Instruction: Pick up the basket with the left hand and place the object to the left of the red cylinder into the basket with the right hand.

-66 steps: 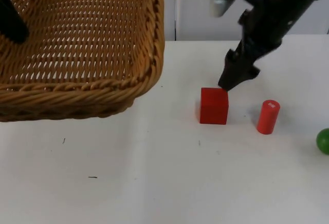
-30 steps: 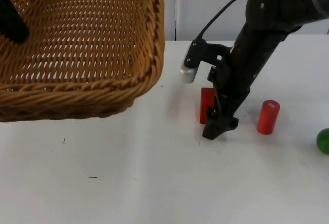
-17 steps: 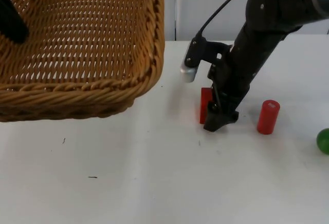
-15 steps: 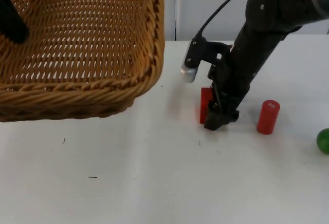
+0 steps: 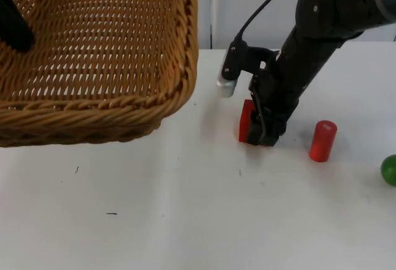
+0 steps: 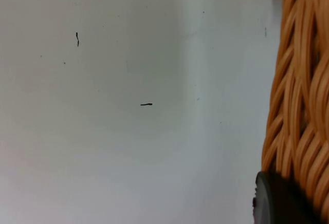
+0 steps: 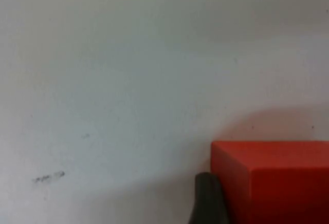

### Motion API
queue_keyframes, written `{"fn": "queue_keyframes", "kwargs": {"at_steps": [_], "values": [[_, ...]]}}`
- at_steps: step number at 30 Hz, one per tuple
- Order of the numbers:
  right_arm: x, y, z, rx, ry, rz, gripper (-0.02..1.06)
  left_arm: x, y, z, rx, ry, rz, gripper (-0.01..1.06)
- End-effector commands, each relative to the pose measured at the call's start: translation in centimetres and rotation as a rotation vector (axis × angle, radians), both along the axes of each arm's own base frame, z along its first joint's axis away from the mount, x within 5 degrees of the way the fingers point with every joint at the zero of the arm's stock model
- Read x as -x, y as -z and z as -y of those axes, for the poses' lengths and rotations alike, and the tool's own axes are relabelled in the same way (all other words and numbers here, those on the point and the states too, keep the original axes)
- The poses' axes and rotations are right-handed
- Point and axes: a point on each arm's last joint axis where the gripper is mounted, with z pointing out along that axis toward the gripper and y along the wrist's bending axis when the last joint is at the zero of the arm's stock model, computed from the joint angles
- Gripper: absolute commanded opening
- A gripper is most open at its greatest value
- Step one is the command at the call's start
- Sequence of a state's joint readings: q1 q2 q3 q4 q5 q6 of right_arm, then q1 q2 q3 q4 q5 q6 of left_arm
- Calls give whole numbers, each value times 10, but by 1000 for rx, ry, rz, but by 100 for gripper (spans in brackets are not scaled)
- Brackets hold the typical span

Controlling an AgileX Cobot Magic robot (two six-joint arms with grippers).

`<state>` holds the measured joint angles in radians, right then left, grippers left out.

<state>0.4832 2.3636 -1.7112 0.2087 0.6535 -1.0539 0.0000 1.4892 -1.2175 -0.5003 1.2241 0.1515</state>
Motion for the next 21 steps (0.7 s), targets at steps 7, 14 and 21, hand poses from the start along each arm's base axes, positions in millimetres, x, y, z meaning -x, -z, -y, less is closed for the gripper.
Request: {"fn": "queue_keyframes", "kwargs": {"at_steps": [7, 14, 21], "values": [[7, -48, 2, -19, -10, 0, 0, 2, -6, 3, 27, -3, 20, 0], [17, -98, 18, -36, 36, -40, 0, 2, -6, 3, 27, -3, 20, 0], [26, -122, 49, -105, 126, -80, 0, 1, -5, 2, 23, -2, 18, 0]]}}
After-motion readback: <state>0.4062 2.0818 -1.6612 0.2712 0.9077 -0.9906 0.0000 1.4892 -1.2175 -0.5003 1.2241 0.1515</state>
